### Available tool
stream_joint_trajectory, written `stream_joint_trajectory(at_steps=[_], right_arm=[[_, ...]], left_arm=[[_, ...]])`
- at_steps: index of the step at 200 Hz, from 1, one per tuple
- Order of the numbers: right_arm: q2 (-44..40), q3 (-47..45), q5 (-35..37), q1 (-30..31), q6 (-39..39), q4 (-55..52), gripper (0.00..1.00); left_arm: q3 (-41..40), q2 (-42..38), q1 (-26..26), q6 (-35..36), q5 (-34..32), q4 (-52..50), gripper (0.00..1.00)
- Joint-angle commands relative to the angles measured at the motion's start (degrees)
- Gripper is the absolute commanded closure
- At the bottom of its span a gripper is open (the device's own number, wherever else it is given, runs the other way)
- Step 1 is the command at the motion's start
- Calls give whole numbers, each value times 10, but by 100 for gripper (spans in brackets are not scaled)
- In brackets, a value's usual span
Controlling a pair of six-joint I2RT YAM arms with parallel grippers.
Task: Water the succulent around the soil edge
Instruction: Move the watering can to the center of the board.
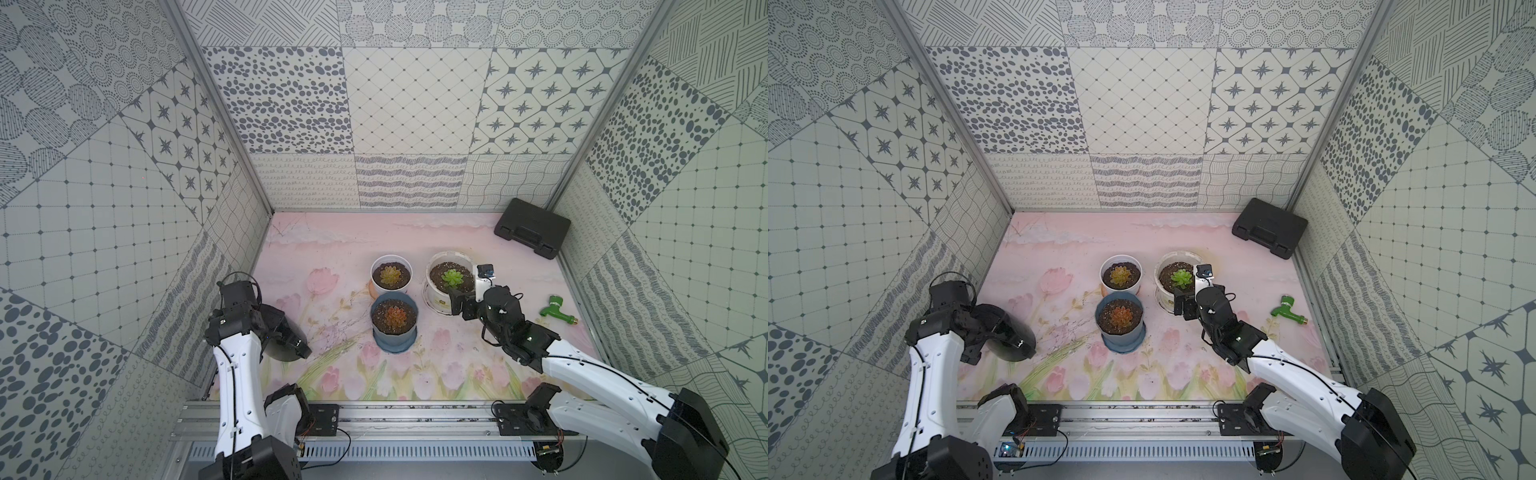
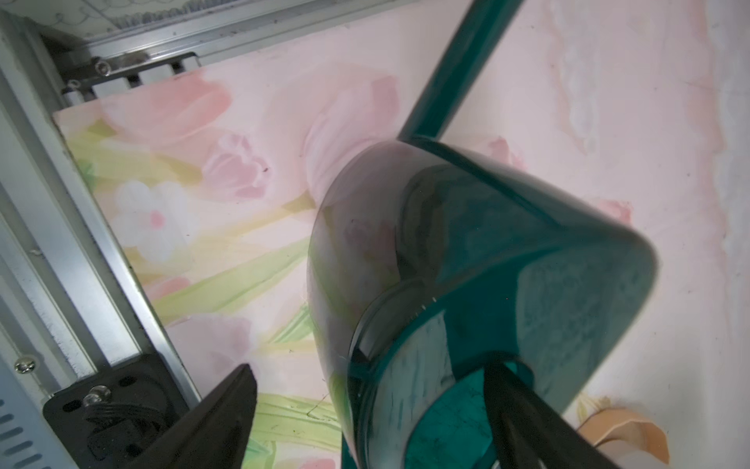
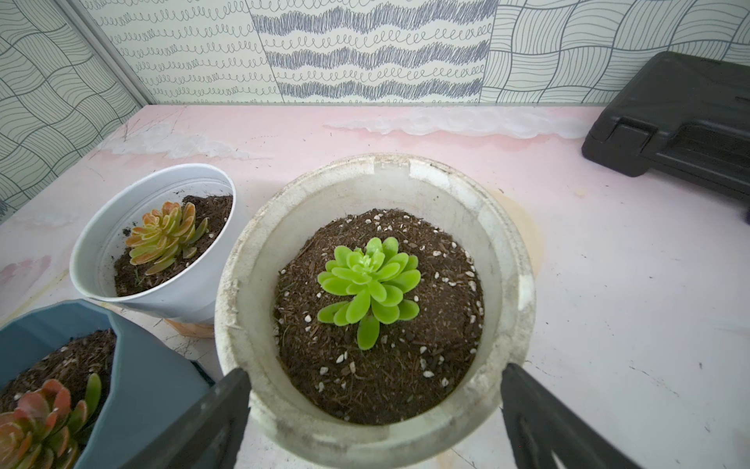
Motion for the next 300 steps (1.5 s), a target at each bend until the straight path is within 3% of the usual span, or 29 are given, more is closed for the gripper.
stream_joint_trajectory(at_steps=[1,68,107,133,160,184,213,243,264,300], right_arm=[[4,-2,-2,2,10,11,2],[24,4,7,4,2,2,2],[4,5,0,6,2,-19,2],[-5,23,-1,7,11,-51,2],[-15,40,-5,14,15,-88,2],[-20,50,-7,28,16,-118,2],[-18,68,-8,59,17,-158,2],[-16,74,-2,92,5,-155,2],[-13,73,4,105,-2,-149,2],[-8,62,5,107,-15,-142,2]], left_arm=[[21,6,-106,-18,-29,20,8],[47,21,-249,22,-118,12,6],[104,-24,-320,63,-191,-32,2],[110,-57,-355,94,-147,-56,2],[64,-84,-375,78,-109,-65,2],[28,-104,-415,53,-122,-60,2],[14,-98,-490,-14,-203,-75,2],[-60,-93,-491,-130,-210,-13,2],[-46,-57,-492,-242,-275,-38,2],[-14,13,-491,-320,-308,-27,3]])
